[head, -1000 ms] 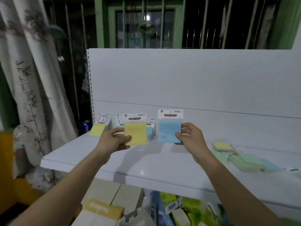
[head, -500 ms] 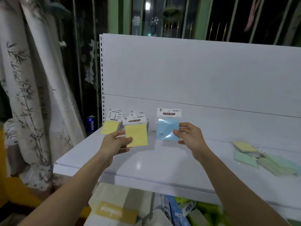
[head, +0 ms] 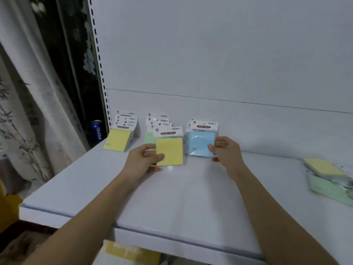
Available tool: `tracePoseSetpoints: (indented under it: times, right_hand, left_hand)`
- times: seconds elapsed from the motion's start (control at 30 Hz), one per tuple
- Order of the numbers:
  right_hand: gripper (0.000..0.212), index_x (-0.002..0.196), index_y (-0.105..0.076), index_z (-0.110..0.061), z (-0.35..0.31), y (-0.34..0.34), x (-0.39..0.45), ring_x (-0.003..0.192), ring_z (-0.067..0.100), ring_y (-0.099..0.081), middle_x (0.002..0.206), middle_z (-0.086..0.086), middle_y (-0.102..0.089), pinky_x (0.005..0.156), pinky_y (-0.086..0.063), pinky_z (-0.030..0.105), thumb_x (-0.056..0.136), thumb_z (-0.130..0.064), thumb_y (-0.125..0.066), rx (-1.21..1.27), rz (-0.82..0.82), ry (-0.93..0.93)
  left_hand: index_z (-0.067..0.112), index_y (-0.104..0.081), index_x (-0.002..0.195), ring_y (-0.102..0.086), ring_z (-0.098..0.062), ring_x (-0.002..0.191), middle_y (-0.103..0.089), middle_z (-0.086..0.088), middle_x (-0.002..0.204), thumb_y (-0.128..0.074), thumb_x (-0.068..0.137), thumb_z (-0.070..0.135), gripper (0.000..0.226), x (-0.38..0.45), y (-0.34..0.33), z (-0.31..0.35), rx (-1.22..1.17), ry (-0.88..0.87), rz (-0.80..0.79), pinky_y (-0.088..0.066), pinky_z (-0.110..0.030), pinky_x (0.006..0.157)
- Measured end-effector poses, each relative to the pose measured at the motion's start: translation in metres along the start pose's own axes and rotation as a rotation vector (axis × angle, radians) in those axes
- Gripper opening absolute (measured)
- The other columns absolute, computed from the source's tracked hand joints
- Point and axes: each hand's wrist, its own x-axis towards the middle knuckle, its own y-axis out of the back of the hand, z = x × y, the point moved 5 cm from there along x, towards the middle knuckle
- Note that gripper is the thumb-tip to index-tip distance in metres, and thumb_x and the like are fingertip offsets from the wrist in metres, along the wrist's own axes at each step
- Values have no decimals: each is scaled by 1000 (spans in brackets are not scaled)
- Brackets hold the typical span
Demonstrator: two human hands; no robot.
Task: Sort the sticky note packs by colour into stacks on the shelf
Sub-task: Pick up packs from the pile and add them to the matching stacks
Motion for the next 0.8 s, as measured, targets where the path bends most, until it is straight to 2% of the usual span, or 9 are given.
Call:
tracePoseSetpoints:
  times: [0.07, 0.17, 0.27, 0.43, 0.57, 0.7, 0.8]
  right_hand:
    - [24, 101, -58, -12, 7, 2, 8, 75, 11, -64, 87, -2, -67, 56, -56, 27, 84, -3, -71, -13, 6, 16]
    - [22, 97, -59, -12, 11, -1, 11, 72, 10, -64, 85, -1, -67, 52, -57, 23, 83, -3, -72, -23, 6, 38]
    - [19, 90, -60, -14, 20, -5, 10, 70, 16, -63, 86, 4, -67, 49, -56, 24, 82, -3, -73, -38, -12, -1]
    - [19, 96, -62, -12, 29, -13, 8, 61, 19, -60, 89, 5, -68, 50, -52, 26, 82, -9, -74, -147, 23, 12]
    - [19, 94, -65, -19, 30, -9, 9, 77, 16, -58, 87, -1, -61, 66, -43, 24, 79, -25, -75, -455, 132, 136]
    - [20, 97, -61, -19, 29, -12, 7, 79, 17, -55, 77, -8, -55, 66, -37, 26, 82, -28, -72, -501, 154, 154]
    - [26, 105, -58, -20, 24, -17, 4, 88, 22, -56, 86, -4, -62, 74, -38, 29, 84, -32, -68, -627, 169, 157]
  left_hand:
    - [13, -61, 99, -67, -10, 64, -55, -3, 64, -72, 79, -8, 31, 4, -2, -4, 43, -11, -25, -60, -33, 61]
    - [16, -62, 95, -68, -11, 66, -59, -4, 67, -73, 79, -7, 30, 3, -3, -6, 86, -39, -27, -59, -31, 60]
    - [17, -62, 96, -68, -11, 66, -61, -2, 65, -75, 78, -4, 30, 4, -6, -8, 120, -47, -42, -58, -30, 58]
    - [16, -64, 91, -64, -8, 55, -65, 0, 61, -75, 78, -5, 27, 5, -4, -8, 104, -53, -5, -59, -32, 59]
    - [18, -64, 90, -66, -9, 59, -66, 6, 58, -75, 79, -4, 27, 2, -5, -6, 128, -83, -15, -59, -35, 62]
    - [19, -64, 90, -67, -11, 63, -67, 4, 61, -75, 78, -4, 28, 1, -4, -6, 121, -103, -11, -59, -40, 65]
    - [19, -64, 89, -65, -15, 63, -65, 4, 59, -75, 79, -4, 27, 0, -5, -5, 127, -104, -1, -58, -37, 62]
